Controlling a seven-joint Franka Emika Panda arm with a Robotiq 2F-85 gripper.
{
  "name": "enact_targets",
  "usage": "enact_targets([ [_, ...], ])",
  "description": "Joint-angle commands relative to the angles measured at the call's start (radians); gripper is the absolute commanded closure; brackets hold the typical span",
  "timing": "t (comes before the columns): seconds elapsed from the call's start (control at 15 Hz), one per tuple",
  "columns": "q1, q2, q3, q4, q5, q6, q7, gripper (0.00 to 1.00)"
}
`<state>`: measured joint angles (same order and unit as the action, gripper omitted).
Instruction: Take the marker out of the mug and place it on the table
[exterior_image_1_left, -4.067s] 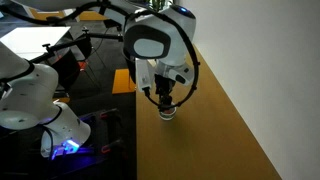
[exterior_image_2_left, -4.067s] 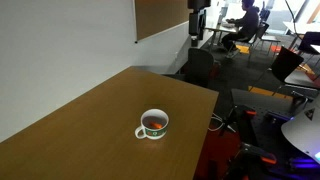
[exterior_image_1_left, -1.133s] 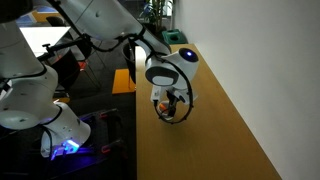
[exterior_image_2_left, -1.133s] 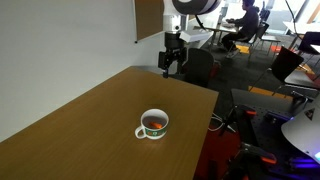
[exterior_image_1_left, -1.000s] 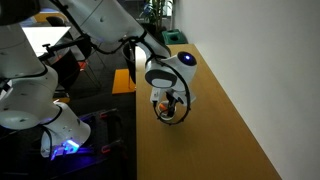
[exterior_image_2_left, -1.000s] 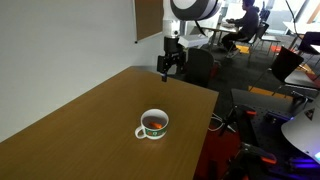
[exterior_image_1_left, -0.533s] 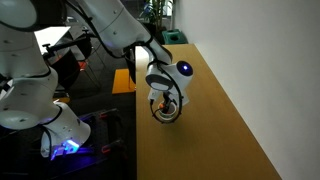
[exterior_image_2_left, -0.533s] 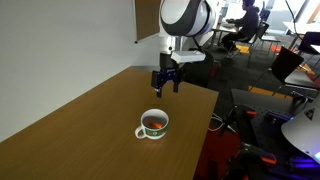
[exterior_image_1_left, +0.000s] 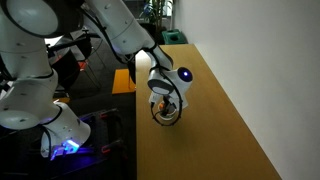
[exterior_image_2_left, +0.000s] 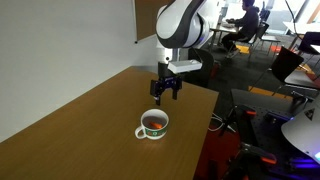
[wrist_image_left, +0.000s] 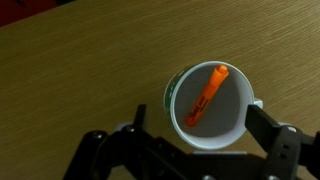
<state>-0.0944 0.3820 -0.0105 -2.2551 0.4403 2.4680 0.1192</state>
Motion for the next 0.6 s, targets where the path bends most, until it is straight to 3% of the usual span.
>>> enact_targets([
  [0.0, 0.0, 0.054, 0.014, 0.046, 0.009, 0.007, 0.002, 0.0],
  [0.53, 0.001, 0.135, 0.04, 0.136, -0.002, -0.01, -0.004, 0.02],
])
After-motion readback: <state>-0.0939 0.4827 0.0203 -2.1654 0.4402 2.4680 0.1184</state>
